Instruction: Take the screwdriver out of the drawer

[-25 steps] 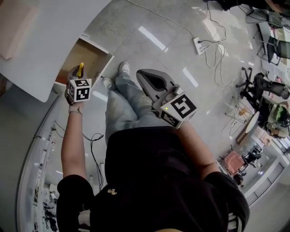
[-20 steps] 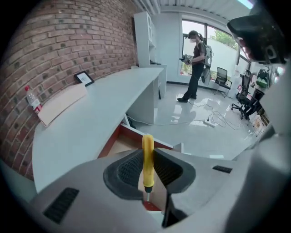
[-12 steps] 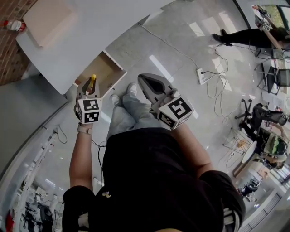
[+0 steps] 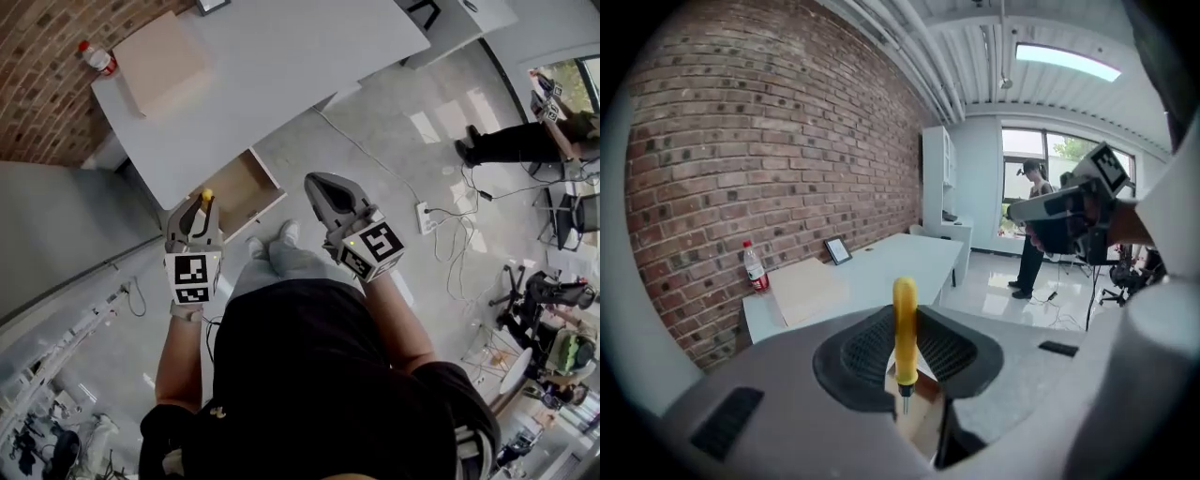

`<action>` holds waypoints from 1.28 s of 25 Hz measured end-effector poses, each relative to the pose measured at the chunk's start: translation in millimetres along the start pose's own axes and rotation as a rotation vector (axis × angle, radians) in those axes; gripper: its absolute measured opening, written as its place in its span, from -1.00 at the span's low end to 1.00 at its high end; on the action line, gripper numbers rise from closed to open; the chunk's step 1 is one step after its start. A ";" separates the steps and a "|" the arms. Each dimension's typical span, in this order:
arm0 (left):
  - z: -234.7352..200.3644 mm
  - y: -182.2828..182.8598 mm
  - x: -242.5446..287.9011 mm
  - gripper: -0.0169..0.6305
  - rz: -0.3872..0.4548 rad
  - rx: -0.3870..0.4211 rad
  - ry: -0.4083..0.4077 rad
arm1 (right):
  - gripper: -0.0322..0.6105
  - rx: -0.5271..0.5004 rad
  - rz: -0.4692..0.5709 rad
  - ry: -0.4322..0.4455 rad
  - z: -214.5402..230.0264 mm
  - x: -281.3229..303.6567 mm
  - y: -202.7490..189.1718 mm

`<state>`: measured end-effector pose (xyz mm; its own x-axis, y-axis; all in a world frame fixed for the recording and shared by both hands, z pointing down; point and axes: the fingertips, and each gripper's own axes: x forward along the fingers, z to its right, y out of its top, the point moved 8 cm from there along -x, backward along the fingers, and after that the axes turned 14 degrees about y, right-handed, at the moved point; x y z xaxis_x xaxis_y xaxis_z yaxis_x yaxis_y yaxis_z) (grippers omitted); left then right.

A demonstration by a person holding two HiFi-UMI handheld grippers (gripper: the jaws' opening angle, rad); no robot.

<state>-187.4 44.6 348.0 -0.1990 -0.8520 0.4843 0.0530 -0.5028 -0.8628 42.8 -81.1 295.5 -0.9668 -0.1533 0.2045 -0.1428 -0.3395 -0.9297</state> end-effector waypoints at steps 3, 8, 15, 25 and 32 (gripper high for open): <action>-12.3 22.2 -18.1 -0.72 0.050 -0.039 0.015 | -0.87 -0.020 0.023 0.029 -4.0 2.9 16.5; -33.5 59.5 -51.1 -0.72 0.157 -0.136 0.067 | -0.87 -0.068 0.058 0.067 -13.6 8.0 52.1; -50.7 91.0 -92.4 -0.72 0.258 -0.221 0.109 | -0.87 -0.109 0.080 0.083 -28.6 3.9 90.1; -84.5 106.2 -119.9 -0.72 0.353 -0.299 0.200 | -0.87 -0.172 0.099 0.147 -45.7 18.4 112.9; -82.0 107.5 -126.8 -0.72 0.383 -0.287 0.227 | -0.87 -0.195 0.095 0.171 -51.6 24.3 114.9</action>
<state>-236.7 110.5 181.9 -0.4265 -0.8977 0.1106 -0.1002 -0.0746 -0.9922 -8.0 -76.0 177.8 -0.9972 -0.0114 0.0739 -0.0715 -0.1439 -0.9870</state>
